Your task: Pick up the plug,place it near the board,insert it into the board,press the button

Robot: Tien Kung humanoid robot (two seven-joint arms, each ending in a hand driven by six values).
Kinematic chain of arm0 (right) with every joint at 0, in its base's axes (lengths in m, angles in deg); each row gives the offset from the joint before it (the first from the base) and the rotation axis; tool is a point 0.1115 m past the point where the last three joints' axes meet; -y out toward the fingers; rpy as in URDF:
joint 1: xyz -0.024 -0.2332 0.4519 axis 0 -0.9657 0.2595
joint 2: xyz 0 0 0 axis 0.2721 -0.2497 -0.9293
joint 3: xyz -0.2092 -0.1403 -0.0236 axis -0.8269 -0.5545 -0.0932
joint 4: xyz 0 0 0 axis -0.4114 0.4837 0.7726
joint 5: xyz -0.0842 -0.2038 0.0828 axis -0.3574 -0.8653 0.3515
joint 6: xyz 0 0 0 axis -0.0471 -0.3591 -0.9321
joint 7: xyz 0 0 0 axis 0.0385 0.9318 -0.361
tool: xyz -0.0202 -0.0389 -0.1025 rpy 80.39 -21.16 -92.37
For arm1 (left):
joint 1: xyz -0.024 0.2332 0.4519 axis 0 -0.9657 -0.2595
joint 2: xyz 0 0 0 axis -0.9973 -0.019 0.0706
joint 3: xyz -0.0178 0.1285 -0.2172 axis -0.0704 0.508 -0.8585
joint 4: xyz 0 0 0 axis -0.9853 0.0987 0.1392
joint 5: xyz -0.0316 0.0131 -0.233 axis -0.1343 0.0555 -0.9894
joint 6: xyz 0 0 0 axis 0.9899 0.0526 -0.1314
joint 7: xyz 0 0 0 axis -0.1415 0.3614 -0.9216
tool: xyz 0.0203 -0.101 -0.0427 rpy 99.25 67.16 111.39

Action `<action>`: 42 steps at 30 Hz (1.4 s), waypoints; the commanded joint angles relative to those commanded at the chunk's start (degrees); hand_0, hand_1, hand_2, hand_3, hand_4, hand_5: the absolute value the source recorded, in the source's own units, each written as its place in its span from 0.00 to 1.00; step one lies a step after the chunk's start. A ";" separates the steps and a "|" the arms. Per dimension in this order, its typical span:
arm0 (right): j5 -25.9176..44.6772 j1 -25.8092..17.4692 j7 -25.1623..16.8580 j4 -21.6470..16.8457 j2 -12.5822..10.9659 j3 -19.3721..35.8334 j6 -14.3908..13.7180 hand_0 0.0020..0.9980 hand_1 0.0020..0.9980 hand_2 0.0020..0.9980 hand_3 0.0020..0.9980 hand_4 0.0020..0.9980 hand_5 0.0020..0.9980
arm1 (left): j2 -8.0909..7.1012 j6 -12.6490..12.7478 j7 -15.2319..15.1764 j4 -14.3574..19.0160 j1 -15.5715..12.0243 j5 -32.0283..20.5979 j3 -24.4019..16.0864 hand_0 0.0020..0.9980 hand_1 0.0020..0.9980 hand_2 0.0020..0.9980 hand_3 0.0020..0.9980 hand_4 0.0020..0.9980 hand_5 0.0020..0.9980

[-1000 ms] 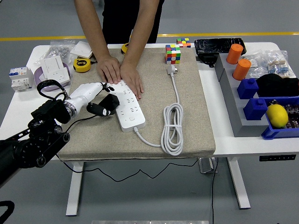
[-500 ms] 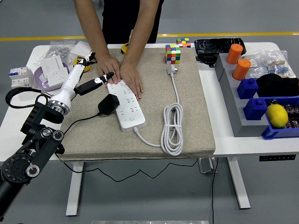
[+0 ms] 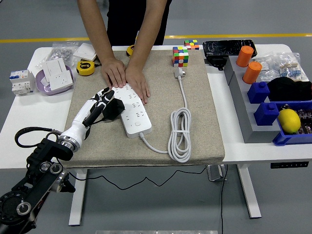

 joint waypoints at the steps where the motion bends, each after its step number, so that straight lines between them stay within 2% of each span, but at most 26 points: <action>1: -0.02 -0.03 -0.08 0.00 0.00 0.05 0.05 0.85 0.75 0.73 0.76 1.00 0.76 | -0.09 -0.60 0.09 -0.64 0.20 -0.23 0.07 1.00 1.00 1.00 1.00 1.00 1.00; 10: -0.53 -0.09 -0.10 0.00 -0.19 0.19 -0.03 0.84 0.75 0.73 0.76 1.00 0.75 | -0.37 -1.36 0.24 -2.87 1.32 0.83 1.65 1.00 1.00 0.98 1.00 1.00 1.00; 16: -0.74 0.01 -0.06 0.00 -0.34 0.21 -0.04 0.85 0.75 0.73 0.76 1.00 0.75 | -0.80 -1.12 0.54 -2.76 2.04 2.30 2.62 1.00 1.00 0.98 0.99 1.00 1.00; 26: -1.13 0.14 -0.04 0.00 -0.50 0.19 -0.09 0.84 0.75 0.73 0.76 1.00 0.75 | -1.52 -0.74 1.38 -1.80 3.19 7.60 4.21 1.00 1.00 0.98 0.98 1.00 1.00; 30: 3.92 -0.08 -0.62 0.00 -0.41 -0.47 0.05 0.84 0.75 0.73 0.76 1.00 0.75 | -1.81 -1.01 1.83 -2.13 3.40 5.78 5.75 1.00 1.00 0.98 0.98 1.00 1.00; 32: 3.79 -0.03 -0.58 0.00 -0.49 -0.16 -0.19 0.84 0.75 0.73 0.76 1.00 0.75 | -1.83 -1.13 1.96 -2.19 3.41 5.81 6.25 1.00 1.00 0.97 0.98 1.00 1.00; 42: 2.53 0.23 -0.41 0.00 -0.47 -0.24 -0.34 0.84 0.75 0.73 0.76 1.00 0.75 | -2.87 1.60 -1.51 -2.50 4.98 6.12 8.56 1.00 0.99 0.94 0.96 1.00 1.00</action>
